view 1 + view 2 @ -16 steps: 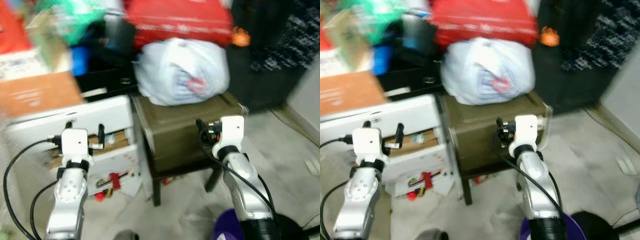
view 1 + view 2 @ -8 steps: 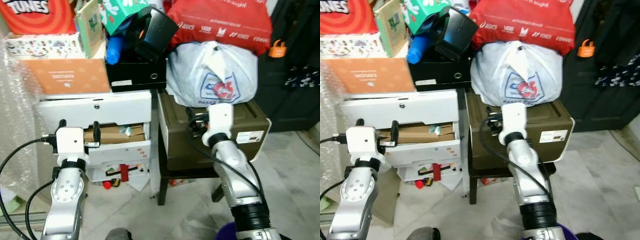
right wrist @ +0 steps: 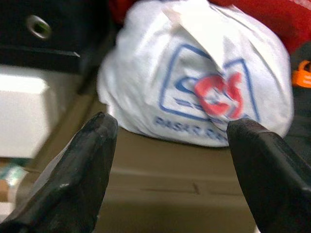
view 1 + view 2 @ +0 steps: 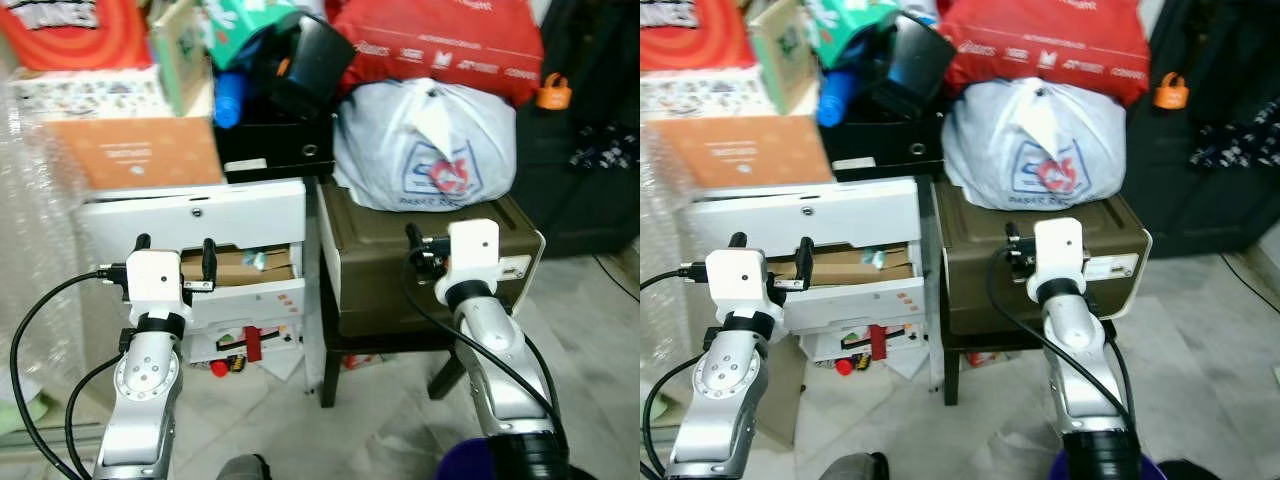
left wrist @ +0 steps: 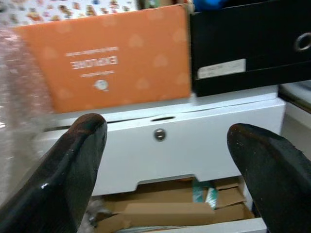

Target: Clean up the room

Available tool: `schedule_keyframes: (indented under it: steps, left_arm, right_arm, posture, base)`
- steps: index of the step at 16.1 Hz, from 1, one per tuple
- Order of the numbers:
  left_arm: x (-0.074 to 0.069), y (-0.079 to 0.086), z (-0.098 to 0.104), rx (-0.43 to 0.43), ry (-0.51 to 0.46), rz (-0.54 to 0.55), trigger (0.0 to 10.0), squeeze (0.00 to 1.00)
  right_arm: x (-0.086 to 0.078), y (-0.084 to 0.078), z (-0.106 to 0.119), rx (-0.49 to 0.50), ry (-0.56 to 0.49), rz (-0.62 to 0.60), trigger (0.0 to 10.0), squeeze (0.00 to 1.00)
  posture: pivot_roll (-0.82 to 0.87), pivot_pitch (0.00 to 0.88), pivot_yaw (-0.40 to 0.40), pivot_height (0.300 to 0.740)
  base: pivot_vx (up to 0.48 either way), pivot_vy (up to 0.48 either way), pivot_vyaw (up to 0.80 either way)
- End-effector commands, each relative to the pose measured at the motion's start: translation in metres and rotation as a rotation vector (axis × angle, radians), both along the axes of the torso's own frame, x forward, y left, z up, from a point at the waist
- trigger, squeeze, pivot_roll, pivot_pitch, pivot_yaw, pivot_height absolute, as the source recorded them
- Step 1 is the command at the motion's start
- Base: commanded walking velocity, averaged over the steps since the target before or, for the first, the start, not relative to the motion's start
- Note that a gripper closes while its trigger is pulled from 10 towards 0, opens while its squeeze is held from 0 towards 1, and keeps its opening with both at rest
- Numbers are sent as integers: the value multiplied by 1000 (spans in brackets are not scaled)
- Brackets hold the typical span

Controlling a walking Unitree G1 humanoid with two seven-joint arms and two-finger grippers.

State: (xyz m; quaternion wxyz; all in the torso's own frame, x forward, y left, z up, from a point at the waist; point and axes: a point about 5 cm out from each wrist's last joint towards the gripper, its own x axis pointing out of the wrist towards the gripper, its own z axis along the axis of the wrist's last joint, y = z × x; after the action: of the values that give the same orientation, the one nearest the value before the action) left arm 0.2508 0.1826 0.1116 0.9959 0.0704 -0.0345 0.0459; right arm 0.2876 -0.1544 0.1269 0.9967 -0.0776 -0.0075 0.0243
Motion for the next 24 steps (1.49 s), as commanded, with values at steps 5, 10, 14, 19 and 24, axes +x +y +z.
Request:
schedule_keyframes:
  steps: [5,10,14,19,24]
  left_arm:
    - [2,5,6,13,-17,19,10000,0]
    - [5,6,3,16,14,29,10000,0]
    - [10,3,4,23,13,16,10000,0]
    - [7,2,3,1,11,44,10000,0]
    - [-2,7,2,-10,-2,108,10000,0]
  right_arm:
    - [0,6,4,19,-10,2,10000,0]
    - [-2,7,3,28,-7,1,10000,0]
    - [-2,5,4,33,-14,-12,10000,0]
    - [1,2,4,28,-9,6,10000,0]
    - [15,25,8,20,-18,114,10000,0]
  posture:
    - [-138,0,9,740]
    - [-144,0,18,740]
    - [-158,0,26,740]
    - [-130,0,-16,740]
    - [-89,0,-58,740]
  base:
    - [0,0,800]
    - [0,0,800]
    - [0,0,800]
    - [0,0,271]
    - [0,0,725]
